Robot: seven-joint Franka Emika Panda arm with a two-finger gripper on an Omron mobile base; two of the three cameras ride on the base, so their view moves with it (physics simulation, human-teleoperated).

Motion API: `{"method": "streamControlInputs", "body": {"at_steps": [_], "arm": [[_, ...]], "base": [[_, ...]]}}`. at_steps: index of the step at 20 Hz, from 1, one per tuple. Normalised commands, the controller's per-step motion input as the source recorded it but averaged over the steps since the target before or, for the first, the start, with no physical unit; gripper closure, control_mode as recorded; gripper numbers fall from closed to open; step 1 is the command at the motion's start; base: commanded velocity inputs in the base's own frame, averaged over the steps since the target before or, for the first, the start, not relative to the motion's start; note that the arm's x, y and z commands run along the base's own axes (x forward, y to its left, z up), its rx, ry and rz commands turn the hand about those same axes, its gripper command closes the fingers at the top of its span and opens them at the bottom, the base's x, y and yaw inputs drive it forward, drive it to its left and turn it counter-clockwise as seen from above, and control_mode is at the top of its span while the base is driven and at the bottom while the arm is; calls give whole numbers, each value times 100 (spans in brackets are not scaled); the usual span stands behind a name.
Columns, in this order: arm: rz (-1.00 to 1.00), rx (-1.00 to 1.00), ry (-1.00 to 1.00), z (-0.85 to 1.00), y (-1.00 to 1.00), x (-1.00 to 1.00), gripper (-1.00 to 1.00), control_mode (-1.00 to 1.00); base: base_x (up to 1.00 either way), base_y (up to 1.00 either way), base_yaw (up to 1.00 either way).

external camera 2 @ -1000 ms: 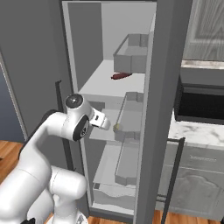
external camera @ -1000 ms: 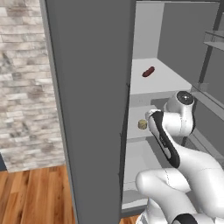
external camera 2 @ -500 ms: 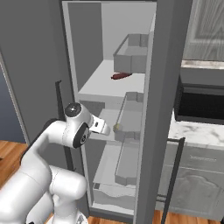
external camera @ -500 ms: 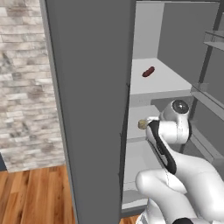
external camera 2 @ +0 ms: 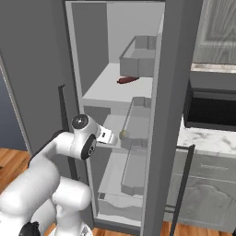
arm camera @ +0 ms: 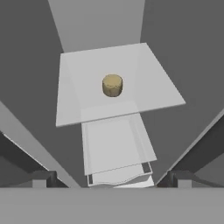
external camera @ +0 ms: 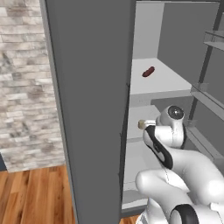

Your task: Retrieve the sausage and cheese from the fridge and place them on the cutting board on the counter.

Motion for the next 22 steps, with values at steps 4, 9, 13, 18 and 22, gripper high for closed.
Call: {"method": "streamControlInputs", "body": {"at_steps": [4, 9, 13, 18, 22], "arm": [[0, -3, -8, -17, -3, 26, -100, -100], [0, -2, -1, -1, -26, 8, -100, -100], [0, -2, 0, -22, -6, 22, -100, -100], [0, 0, 0, -18, 0, 36, -100, -100], [0, 0, 0, 0, 0, 36, -100, -100]], "base": [[0, 0, 0], [0, 0, 0], [0, 0, 0], [0, 0, 0], [0, 0, 0]]}}
